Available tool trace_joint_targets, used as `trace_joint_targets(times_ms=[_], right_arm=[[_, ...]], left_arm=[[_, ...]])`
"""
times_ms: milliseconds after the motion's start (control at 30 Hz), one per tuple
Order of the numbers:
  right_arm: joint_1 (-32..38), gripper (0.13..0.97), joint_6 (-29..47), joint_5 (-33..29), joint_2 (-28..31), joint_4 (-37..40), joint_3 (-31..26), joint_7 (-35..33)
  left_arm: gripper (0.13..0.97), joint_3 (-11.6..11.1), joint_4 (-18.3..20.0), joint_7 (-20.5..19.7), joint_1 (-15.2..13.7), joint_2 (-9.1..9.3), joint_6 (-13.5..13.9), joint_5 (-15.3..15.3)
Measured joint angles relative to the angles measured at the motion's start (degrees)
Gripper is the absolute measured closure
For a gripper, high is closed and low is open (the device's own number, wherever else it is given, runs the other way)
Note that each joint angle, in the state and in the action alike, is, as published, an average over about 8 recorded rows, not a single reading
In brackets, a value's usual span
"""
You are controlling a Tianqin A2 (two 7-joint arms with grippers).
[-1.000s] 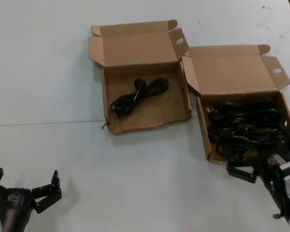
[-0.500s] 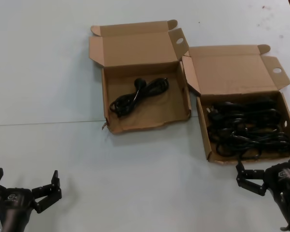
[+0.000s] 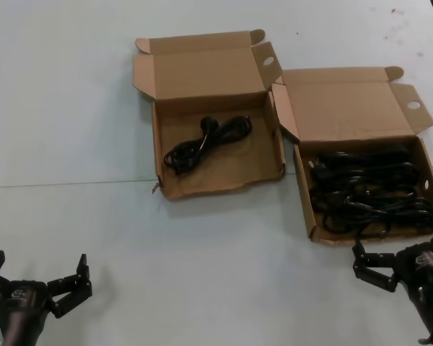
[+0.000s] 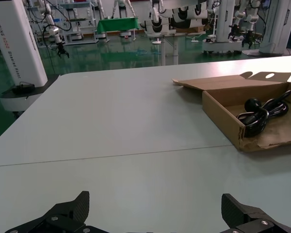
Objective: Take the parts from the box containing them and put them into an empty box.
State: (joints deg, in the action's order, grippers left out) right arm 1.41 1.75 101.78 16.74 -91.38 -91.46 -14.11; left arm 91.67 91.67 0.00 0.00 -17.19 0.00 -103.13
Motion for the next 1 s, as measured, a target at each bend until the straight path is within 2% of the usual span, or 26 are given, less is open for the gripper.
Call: trace_joint_targets(times_ms=[1000], right_arm=[[0.00,0.129,0.00,0.00,0.00,0.00,0.00,0.00]], left_arm=[[0.132,0.00,0.00,0.00,0.00,0.00,0.00,0.00]])
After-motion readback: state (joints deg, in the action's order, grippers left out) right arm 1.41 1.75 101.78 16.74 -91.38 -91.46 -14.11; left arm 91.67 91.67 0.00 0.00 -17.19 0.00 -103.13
